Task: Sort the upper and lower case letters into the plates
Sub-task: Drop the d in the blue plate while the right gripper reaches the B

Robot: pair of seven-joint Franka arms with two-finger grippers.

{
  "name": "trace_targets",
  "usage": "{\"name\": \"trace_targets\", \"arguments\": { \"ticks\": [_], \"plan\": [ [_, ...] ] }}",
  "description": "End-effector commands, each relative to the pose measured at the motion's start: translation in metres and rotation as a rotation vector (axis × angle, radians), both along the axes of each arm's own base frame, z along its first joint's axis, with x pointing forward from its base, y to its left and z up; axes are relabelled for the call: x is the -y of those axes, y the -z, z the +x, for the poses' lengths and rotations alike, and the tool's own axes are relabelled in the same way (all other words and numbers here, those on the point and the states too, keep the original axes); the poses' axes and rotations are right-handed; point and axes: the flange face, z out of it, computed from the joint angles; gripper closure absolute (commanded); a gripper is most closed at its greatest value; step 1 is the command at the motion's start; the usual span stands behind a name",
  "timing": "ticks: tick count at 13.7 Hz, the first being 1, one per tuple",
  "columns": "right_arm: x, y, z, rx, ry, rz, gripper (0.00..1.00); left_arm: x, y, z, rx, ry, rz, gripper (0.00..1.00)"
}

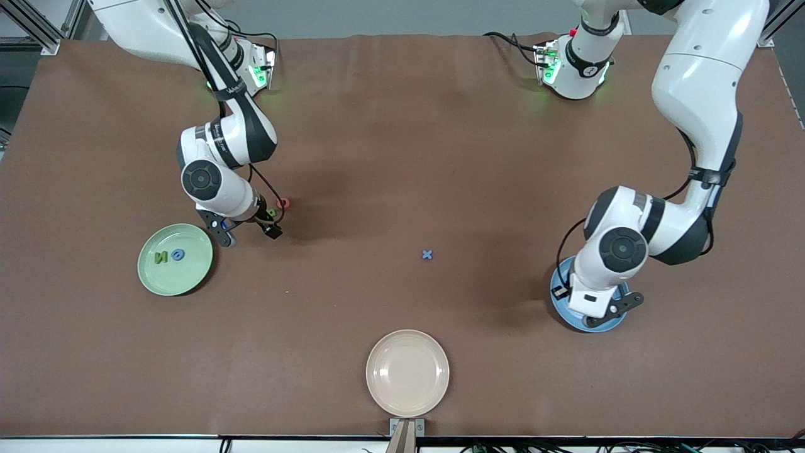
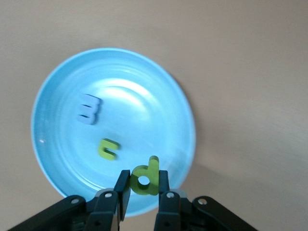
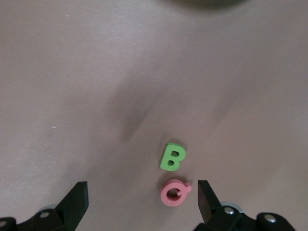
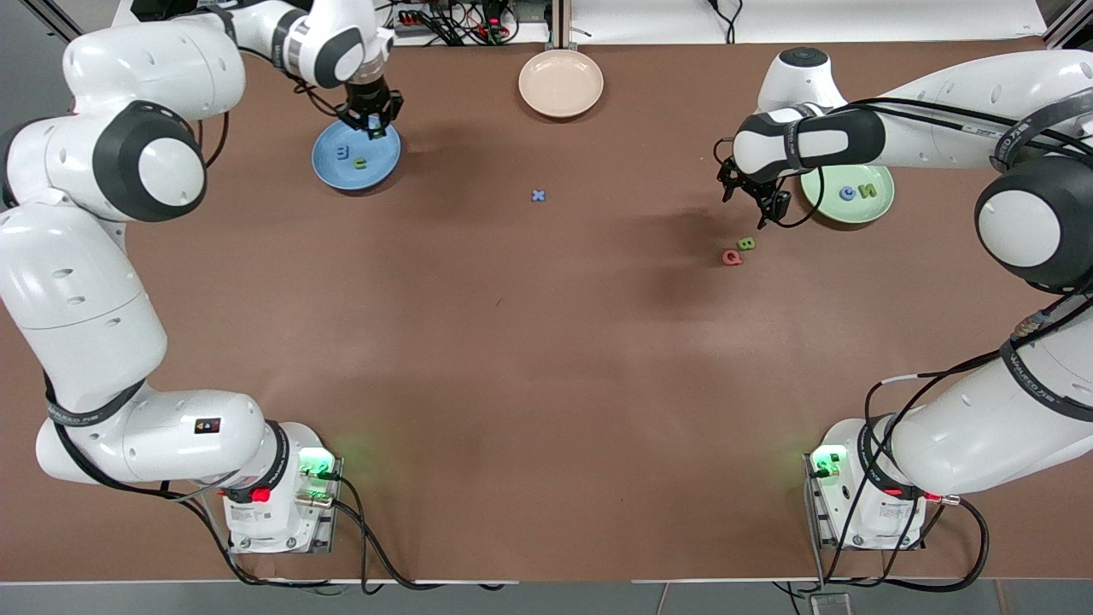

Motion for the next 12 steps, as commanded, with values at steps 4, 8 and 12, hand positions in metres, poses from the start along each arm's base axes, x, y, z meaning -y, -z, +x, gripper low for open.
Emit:
{"name": "trace_targets", "arguments": {
  "ticks": [4,8,12],
  "plan": [
    [0.006,0.003,-0.018,-0.022,0.074,-0.017,0.03,-0.003,0.005,0.0,0.002,-0.02,0.005,0.0],
    [0.017,0.013,-0.019,-0.012,0.101,-0.017,0.05,0.063,-0.007,-0.012,0.037,-0.04,-0.01,0.0],
    [0.02,0.027,-0.023,0.014,0.105,-0.01,0.09,0.164,-0.035,-0.029,0.11,-0.048,-0.057,0.0]
  ]
}}
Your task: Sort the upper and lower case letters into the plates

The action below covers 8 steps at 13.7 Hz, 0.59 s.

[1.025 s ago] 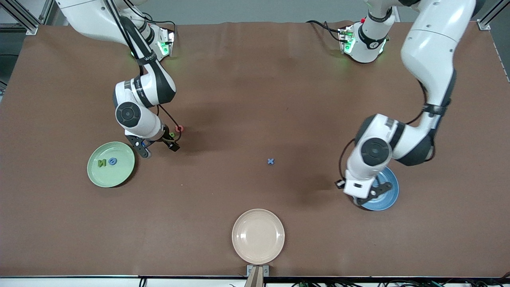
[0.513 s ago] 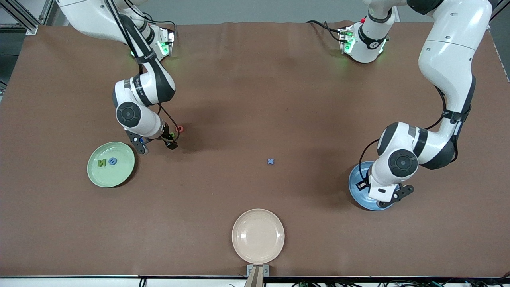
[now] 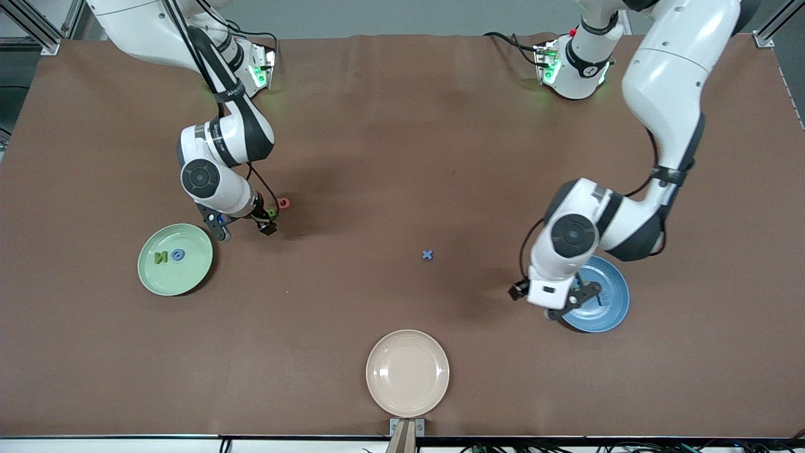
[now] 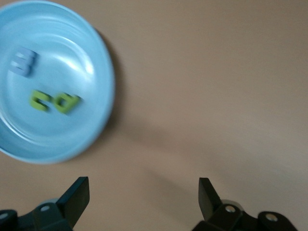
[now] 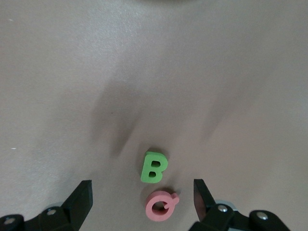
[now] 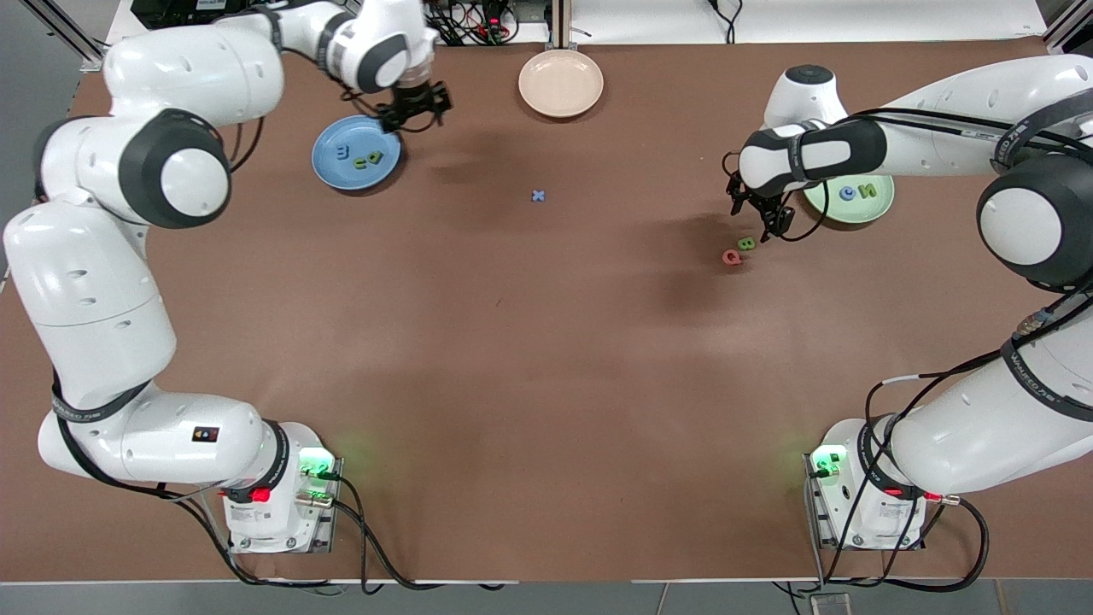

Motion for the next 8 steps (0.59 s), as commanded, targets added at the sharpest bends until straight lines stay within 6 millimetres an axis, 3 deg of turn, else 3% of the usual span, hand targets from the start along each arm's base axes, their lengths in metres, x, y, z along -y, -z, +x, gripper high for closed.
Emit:
{"name": "trace_targets", "arguments": {
  "ticks": [1,3,6,8],
  "plan": [
    [0.004,0.008,-0.006,0.016,0.028,0.006,0.1,0.049,-0.007,-0.015,0.014,0.002,-0.015,0.0],
    [0.003,0.02,-0.011,0.034,0.025,0.011,0.12,0.114,0.019,-0.046,0.007,-0.023,-0.038,0.0],
    [0.004,0.034,-0.016,0.045,0.023,0.012,0.16,0.145,0.037,-0.056,0.033,-0.147,-0.079,0.0],
    [0.004,0.035,-0.016,0.044,0.023,0.012,0.23,0.176,0.045,-0.081,0.03,-0.221,-0.085,0.0]
  ]
}}
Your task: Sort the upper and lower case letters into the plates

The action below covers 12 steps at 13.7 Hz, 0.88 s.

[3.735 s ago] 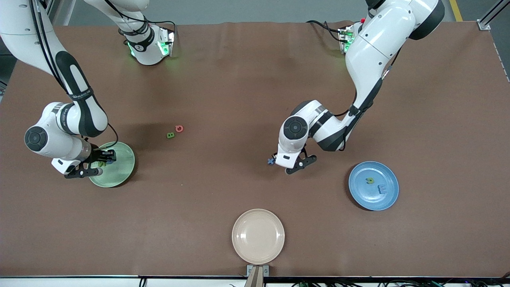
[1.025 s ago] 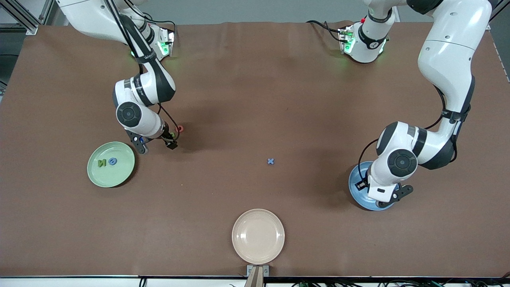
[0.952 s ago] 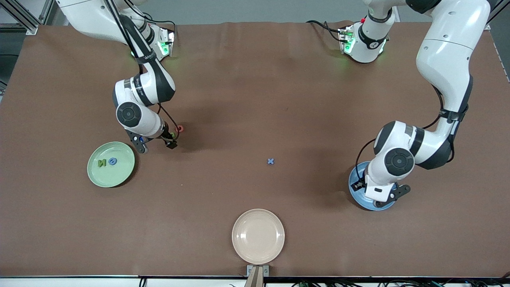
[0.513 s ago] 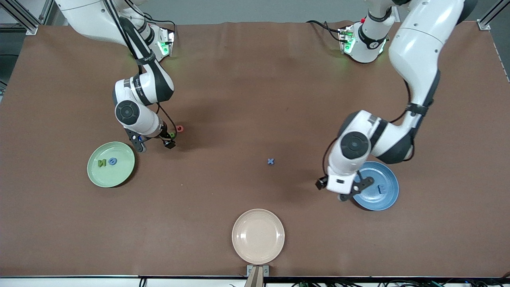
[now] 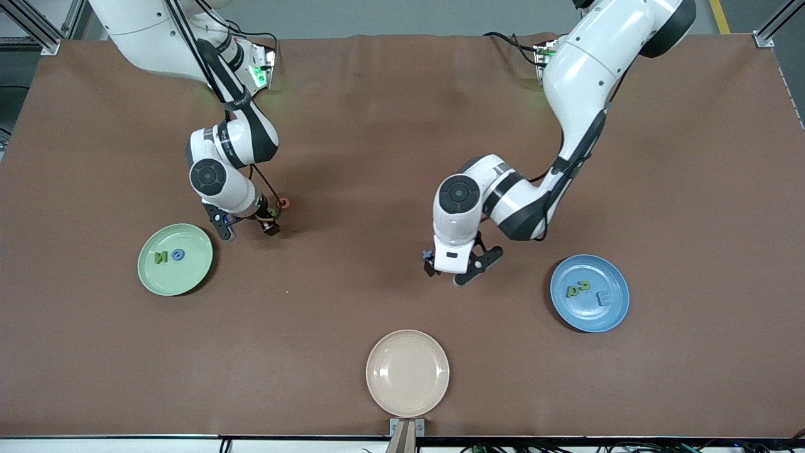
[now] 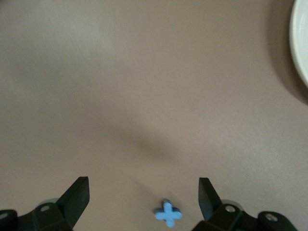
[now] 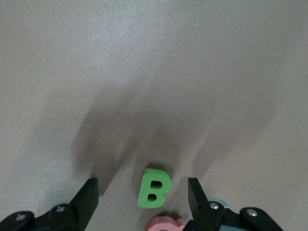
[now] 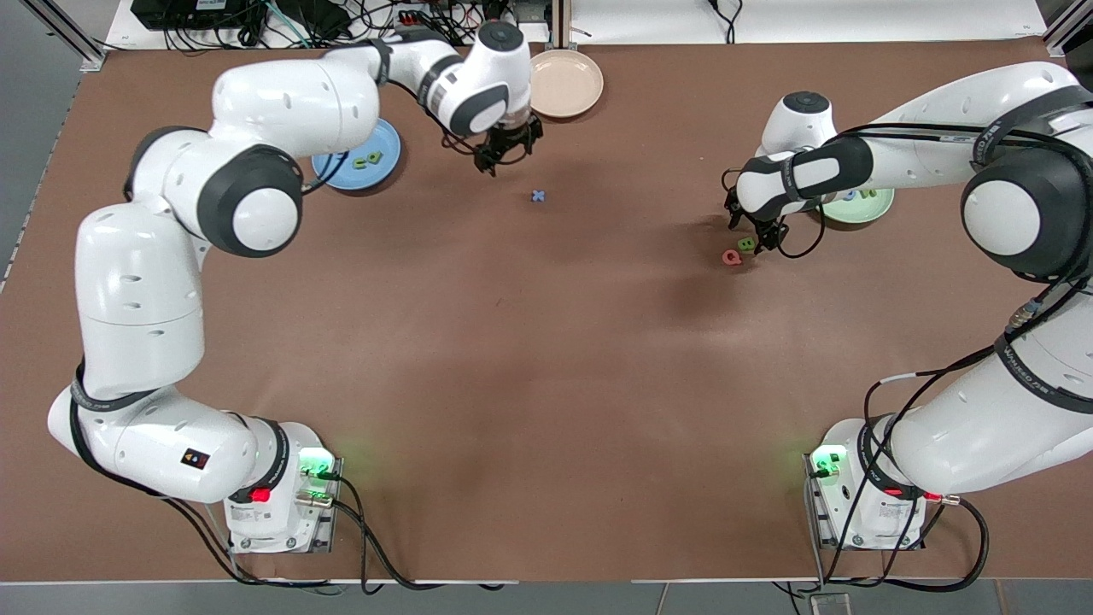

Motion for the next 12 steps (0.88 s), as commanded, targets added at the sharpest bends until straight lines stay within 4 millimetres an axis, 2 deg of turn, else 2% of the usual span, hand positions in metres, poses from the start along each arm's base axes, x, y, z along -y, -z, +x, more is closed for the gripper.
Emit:
{"name": "trace_targets", "arguments": {
  "ticks": [1,5,7,9,12],
  "plan": [
    [0.0,-0.001,-0.006,0.005,0.018,0.004,0.27,0.02,0.009,-0.008,-0.002,-0.141,-0.018,0.0],
    [-0.001,0.0,-0.008,0.004,0.015,0.004,0.44,0.03,0.022,-0.022,-0.016,-0.296,-0.019,0.0],
    [-0.003,0.002,-0.011,-0.004,0.011,0.002,0.44,0.03,0.03,-0.023,-0.021,-0.409,-0.019,0.0],
    [-0.002,0.003,-0.012,0.007,0.011,0.004,0.44,0.032,0.026,-0.021,-0.012,-0.467,-0.043,0.0],
    [-0.002,0.004,-0.012,0.007,0.011,0.004,0.57,0.036,0.035,-0.024,-0.047,-0.506,-0.071,0.0]
  ]
}}
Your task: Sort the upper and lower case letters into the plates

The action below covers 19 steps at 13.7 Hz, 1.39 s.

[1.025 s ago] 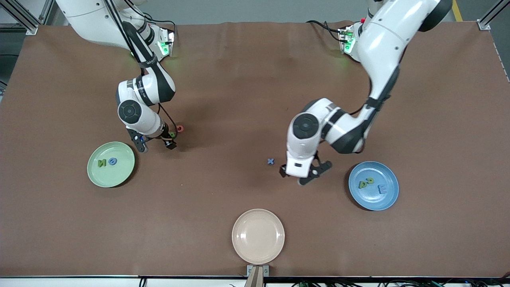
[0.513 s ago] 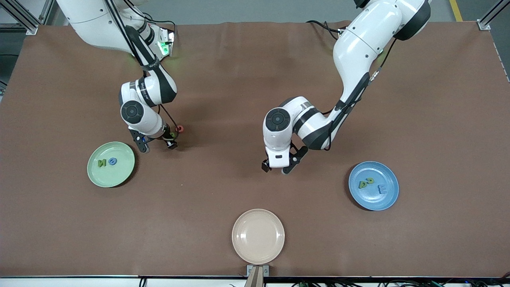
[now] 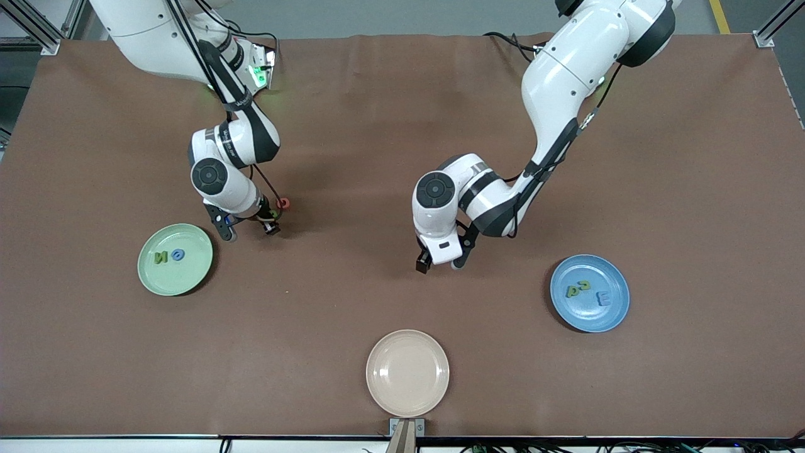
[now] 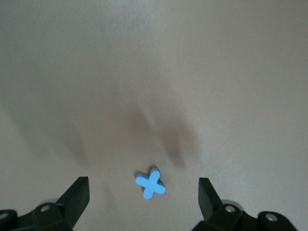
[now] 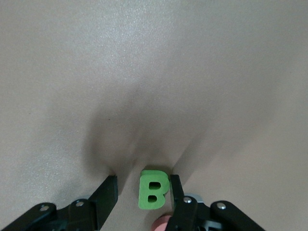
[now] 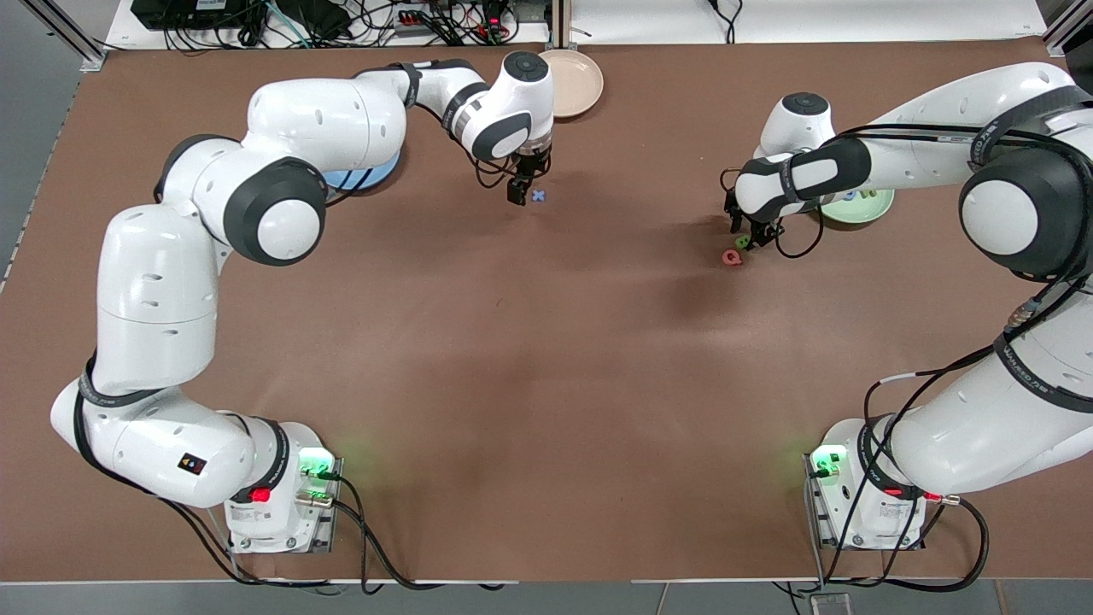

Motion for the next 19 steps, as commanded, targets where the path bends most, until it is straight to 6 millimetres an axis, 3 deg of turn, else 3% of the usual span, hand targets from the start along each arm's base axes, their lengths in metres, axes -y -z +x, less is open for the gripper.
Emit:
{"name": "trace_targets", "arguments": {
  "ticks": [1,8,11,13,15,17,19],
  "plan": [
    [0.0,0.006,-0.014,-0.011,0.014,-0.002,0.61,0.007,0.005,0.001,-0.016,-0.04,-0.029,0.01],
    [-0.009,0.01,-0.013,0.0,-0.014,-0.002,0.84,0.012,0.015,0.003,-0.025,-0.046,-0.05,0.2],
    [-0.018,-0.011,0.005,0.041,-0.065,0.005,0.87,0.01,0.019,0.007,-0.029,-0.055,-0.054,0.27],
    [-0.014,-0.031,0.021,0.043,-0.153,0.009,0.87,0.01,0.02,0.006,-0.031,-0.055,-0.053,0.34],
    [0.011,-0.056,0.052,0.02,-0.247,0.021,0.88,0.008,0.025,0.006,-0.037,-0.053,-0.048,0.43],
    [0.054,-0.079,0.083,0.011,-0.381,0.047,0.88,0.005,0.024,0.009,-0.046,-0.066,-0.058,0.45],
    [0.094,-0.091,0.101,0.04,-0.548,0.068,0.88,0.004,0.026,0.009,-0.052,-0.064,-0.061,0.49]
  ]
}}
